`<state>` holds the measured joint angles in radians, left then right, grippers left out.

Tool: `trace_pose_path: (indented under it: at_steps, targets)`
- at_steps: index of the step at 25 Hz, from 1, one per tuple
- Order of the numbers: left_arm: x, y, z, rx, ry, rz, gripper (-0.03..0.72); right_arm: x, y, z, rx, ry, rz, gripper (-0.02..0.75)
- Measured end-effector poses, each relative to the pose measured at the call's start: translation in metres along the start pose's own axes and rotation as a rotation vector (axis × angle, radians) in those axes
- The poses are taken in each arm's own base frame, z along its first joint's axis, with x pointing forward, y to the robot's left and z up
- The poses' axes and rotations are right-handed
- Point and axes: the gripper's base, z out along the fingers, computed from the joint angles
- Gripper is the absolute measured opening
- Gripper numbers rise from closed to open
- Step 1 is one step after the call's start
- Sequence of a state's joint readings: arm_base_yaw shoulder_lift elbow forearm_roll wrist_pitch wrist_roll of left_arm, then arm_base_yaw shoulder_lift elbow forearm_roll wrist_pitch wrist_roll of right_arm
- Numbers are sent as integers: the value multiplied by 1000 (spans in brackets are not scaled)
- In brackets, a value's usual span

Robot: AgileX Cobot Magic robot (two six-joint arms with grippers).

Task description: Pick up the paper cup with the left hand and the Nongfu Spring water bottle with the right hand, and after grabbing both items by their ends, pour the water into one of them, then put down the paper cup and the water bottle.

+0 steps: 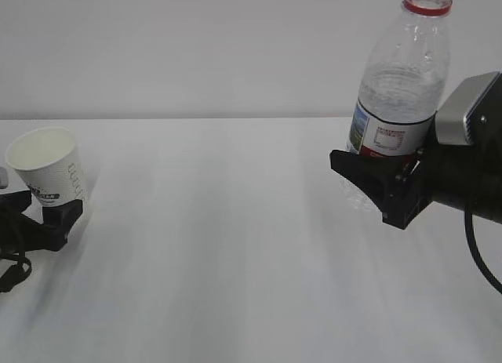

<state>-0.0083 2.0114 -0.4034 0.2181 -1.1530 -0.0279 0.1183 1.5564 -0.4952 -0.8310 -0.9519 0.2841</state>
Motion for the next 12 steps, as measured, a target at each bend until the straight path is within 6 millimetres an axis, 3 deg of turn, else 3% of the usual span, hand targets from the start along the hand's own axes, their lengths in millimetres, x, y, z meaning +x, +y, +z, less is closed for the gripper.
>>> trace_pose_path:
  at_steps: [8, 12]
  targets:
    - [9, 5, 17, -27, 18, -18, 675, 0, -1, 0, 6, -2, 4, 533]
    - [3, 8, 24, -32, -12, -14, 673, 0, -1, 0, 7, -2, 5, 533]
